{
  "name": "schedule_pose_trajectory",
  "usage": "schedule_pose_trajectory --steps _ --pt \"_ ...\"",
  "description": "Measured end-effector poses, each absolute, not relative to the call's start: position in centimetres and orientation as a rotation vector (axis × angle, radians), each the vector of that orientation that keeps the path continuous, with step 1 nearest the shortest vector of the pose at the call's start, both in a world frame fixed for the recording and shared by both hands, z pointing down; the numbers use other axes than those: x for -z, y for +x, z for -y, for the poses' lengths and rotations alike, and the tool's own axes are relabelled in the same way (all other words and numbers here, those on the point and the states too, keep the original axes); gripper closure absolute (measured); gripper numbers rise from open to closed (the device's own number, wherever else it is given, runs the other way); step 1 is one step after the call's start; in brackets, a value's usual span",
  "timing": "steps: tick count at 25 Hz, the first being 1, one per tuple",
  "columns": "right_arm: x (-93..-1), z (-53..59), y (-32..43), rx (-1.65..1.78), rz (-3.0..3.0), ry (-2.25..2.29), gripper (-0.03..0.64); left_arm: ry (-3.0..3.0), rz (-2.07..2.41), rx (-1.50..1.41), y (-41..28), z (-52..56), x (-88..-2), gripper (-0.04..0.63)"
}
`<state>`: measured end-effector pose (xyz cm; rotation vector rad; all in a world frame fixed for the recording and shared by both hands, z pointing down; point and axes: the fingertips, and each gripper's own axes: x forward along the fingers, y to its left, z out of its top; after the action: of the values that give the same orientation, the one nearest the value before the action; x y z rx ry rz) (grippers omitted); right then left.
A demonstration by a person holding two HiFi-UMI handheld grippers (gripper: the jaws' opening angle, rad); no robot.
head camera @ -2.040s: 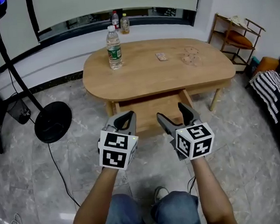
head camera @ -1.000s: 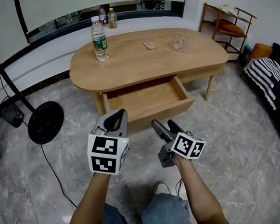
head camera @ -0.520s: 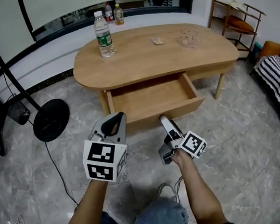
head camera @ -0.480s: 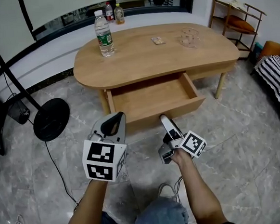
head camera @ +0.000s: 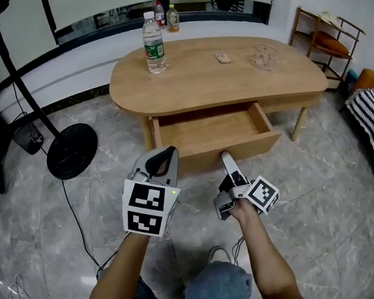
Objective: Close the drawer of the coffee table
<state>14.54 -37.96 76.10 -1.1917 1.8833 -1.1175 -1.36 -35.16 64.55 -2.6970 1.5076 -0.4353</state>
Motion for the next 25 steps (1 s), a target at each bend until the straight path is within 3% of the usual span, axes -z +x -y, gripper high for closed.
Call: schedule_pose_trajectory --steps 25 --pt "-74.7 40.6 13.1 1.134 -1.864 -1.181 0.159 -2.729 -1.553 0.357 -2.6 36.5 -64.7 0.594"
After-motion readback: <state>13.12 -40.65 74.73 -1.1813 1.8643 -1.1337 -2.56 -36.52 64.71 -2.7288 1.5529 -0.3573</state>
